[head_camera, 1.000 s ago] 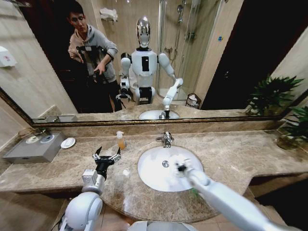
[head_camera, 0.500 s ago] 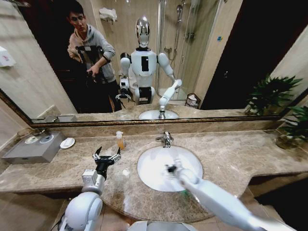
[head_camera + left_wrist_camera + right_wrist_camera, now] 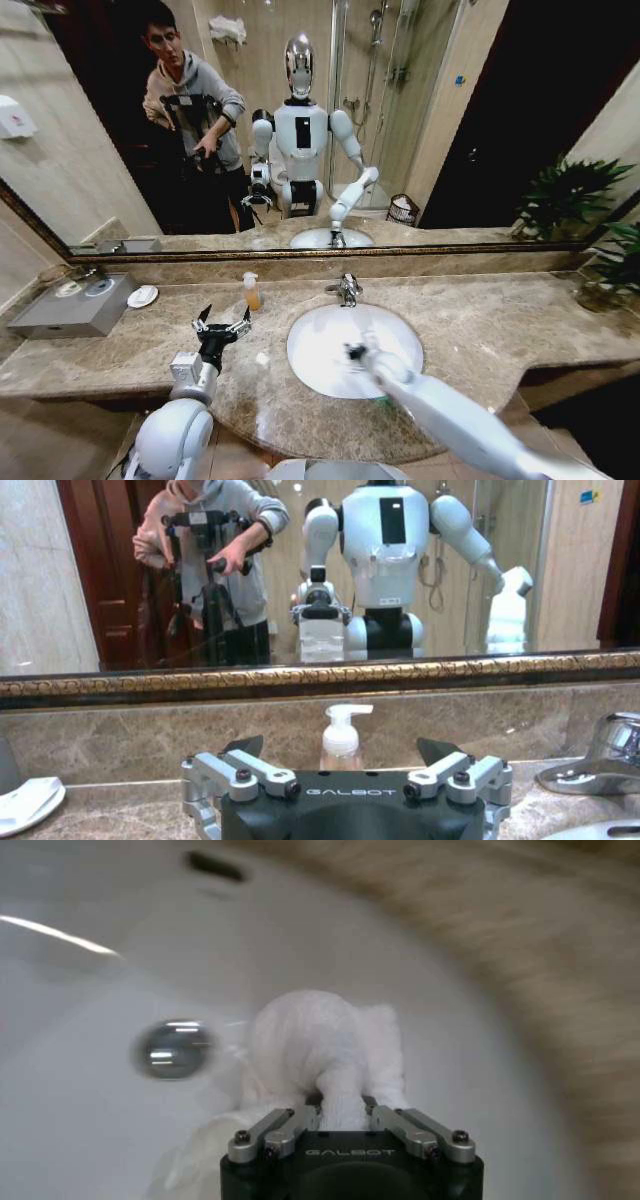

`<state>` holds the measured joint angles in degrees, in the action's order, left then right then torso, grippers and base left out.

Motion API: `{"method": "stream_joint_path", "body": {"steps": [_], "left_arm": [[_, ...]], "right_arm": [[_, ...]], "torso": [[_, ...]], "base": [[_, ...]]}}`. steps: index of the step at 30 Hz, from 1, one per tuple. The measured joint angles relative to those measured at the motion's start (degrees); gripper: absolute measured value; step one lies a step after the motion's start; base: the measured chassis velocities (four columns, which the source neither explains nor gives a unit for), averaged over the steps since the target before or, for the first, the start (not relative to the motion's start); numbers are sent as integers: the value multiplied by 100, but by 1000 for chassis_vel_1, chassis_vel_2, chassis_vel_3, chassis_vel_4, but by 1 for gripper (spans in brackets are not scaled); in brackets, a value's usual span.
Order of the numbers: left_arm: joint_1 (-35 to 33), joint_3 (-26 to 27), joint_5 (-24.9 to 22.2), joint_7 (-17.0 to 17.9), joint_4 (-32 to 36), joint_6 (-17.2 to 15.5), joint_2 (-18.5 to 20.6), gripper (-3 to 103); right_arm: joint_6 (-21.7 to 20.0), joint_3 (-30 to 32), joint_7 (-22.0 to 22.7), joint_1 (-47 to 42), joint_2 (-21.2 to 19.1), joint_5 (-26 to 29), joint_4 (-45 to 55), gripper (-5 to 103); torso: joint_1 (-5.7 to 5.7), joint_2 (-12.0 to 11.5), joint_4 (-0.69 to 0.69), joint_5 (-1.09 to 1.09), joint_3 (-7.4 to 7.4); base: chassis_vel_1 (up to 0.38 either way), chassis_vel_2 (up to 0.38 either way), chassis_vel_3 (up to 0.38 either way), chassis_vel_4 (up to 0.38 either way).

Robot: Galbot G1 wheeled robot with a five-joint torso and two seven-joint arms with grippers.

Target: Pick up the towel from the sink counter and wipe the mirror surface.

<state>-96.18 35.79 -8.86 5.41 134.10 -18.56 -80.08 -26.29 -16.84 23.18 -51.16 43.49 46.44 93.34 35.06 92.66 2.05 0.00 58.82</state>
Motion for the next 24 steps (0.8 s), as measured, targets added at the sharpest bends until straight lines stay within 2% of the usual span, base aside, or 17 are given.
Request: {"method": "stream_joint_path", "body": {"steps": [1, 3, 6, 8, 9, 12, 13, 15, 17, 21, 24], "left_arm": [[0, 0, 0, 0, 0, 0, 0, 100], [0, 0, 0, 0, 0, 0, 0, 100], [0, 0, 0, 0, 0, 0, 0, 100], [0, 0, 0, 0, 0, 0, 0, 100], [0, 0, 0, 0, 0, 0, 0, 100], [0, 0, 0, 1, 0, 0, 1, 100], [0, 0, 0, 1, 0, 0, 1, 100], [0, 0, 0, 0, 0, 0, 0, 100], [0, 0, 0, 0, 0, 0, 0, 100], [0, 0, 0, 0, 0, 0, 0, 100], [0, 1, 0, 1, 0, 0, 0, 100]], "right_arm": [[8, 92, -45, 6, -144, -11, 46, 14], [-4, 110, -50, 48, -175, 51, 60, 14], [-49, 0, -26, 208, -69, 150, 28, 14], [-107, -409, 35, 501, 316, 286, -67, 14], [-107, -409, 35, 501, 316, 286, -67, 14], [-162, -1090, 148, 988, 1154, 430, -277, 14], [-162, -1090, 148, 988, 1154, 430, -277, 14], [-180, -1401, 202, 1256, 1741, 510, -460, 14], [-223, -1494, 284, 1406, 2092, 676, -538, 14], [-259, -1500, 375, 1411, 2187, 828, -526, 14], [-260, -1225, 370, 975, 1762, 758, -362, 14]], "torso": [[0, 0, 0, -1, 0], [0, 0, 1, 0, 0], [1, 0, -2, -6, 0], [2, -1, -1, 1, 1], [2, -1, -1, 1, 1], [3, -1, 4, 1, 2], [3, -1, 4, 1, 2], [2, -1, 5, -2, 2], [2, -1, 3, -5, 1], [2, -1, 2, -3, 1], [2, -1, 6, 1, 1]], "base": [[0, 0, 0, 0], [0, 0, 0, 0], [0, 0, 0, 0], [0, 0, 0, 0], [0, 0, 0, 0], [0, 0, 0, 0], [0, 0, 0, 0], [0, 0, 0, 0], [0, 0, 0, 0], [0, 0, 0, 0], [0, 0, 0, 0]]}}
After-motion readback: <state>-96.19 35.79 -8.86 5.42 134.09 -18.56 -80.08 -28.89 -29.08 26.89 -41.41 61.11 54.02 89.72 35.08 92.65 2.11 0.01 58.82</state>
